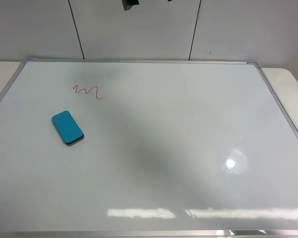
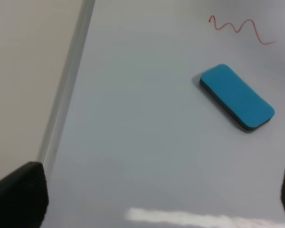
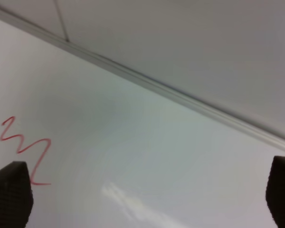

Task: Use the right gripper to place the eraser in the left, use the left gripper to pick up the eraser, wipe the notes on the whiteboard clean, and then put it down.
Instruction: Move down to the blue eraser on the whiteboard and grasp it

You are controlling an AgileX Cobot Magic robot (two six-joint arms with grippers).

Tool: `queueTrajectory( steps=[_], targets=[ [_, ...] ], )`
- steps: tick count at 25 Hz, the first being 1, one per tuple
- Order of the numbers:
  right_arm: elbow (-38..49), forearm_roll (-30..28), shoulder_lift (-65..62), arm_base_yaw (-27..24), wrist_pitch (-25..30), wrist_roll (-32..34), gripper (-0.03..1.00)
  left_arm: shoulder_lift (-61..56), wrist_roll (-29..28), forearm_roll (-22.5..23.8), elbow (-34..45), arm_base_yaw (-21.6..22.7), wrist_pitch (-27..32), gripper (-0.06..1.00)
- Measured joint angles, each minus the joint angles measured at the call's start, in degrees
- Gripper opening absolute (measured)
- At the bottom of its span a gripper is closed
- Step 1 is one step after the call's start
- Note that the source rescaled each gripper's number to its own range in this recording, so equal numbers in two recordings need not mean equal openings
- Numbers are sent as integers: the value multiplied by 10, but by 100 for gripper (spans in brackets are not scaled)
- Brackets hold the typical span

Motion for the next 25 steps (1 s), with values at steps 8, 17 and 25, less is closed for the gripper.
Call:
queueTrajectory(
  steps=[8, 17, 25],
  targets=[
    [222, -1, -198, -115, -79, 10, 100, 0, 0, 0, 0, 0, 0, 100],
    [422, 2, -425, -320, -94, 15, 100, 0, 0, 0, 0, 0, 0, 100],
    [558, 35, -652, -393, -82, -31, 100, 0, 0, 0, 0, 0, 0, 100]
  ],
)
